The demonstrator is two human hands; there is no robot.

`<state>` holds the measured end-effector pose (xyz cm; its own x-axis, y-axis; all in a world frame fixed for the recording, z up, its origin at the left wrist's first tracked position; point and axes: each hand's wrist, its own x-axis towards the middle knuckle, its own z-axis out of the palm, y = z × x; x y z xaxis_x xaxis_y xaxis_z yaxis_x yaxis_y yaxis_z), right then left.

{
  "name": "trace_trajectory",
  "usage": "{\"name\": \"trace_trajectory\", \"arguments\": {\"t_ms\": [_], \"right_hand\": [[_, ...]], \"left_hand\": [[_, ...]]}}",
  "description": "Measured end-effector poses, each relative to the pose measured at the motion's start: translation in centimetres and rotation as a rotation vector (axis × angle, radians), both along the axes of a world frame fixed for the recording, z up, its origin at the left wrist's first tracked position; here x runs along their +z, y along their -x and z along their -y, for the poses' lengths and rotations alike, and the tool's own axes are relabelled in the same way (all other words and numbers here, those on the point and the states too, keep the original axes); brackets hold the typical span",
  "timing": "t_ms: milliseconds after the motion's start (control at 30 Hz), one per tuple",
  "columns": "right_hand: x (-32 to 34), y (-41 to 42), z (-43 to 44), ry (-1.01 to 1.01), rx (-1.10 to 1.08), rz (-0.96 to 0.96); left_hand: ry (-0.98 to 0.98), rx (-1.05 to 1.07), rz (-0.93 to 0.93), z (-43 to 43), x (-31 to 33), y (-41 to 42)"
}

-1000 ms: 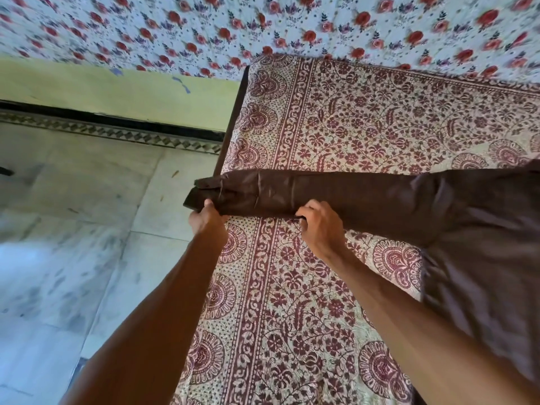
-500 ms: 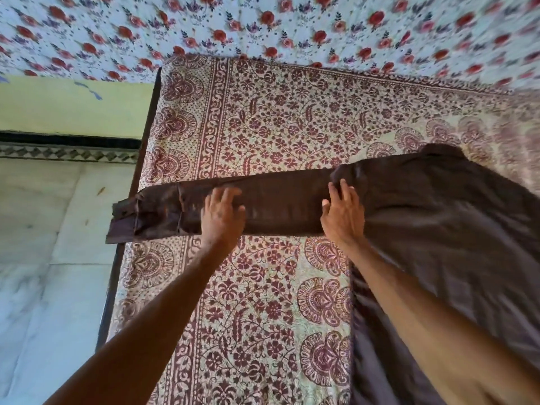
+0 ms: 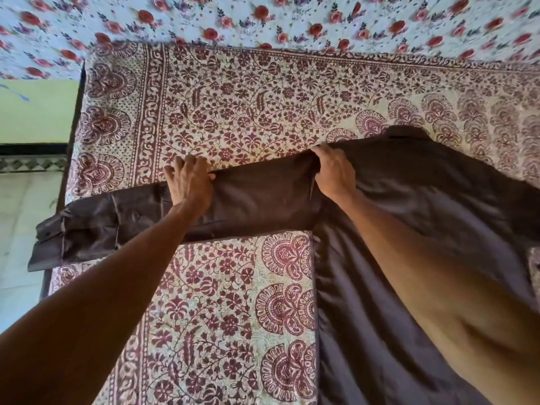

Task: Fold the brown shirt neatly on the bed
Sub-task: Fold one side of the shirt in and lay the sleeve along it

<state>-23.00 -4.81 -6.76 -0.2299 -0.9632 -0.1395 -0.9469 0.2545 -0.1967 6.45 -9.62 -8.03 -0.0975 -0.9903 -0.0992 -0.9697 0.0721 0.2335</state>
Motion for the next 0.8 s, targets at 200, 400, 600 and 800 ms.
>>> {"name": "trace_trajectory", "arguments": {"t_ms": [200,400,600,800], "right_hand": [[-1.1,0.7,1.6,-0.193,0.048,-0.08],[-2.0,-4.5,-1.7,0.117,-0.11,0.073],[-5.1,-5.1,-4.4,0.032,-0.063,-0.062],[-3.9,-11.8,-3.7,0.005,0.015,-0.104]], "left_hand": [[0.049,0.156,0.041,-1.0,0.3,1.7],[-0.025,-0.335,-0.153,-6.8,-0.5,6.4],[0.024,0.039,0.005,-8.6,-3.7,-0.5],[0.0,0.409,-0.023,-6.8,-2.2,-9.9]]}}
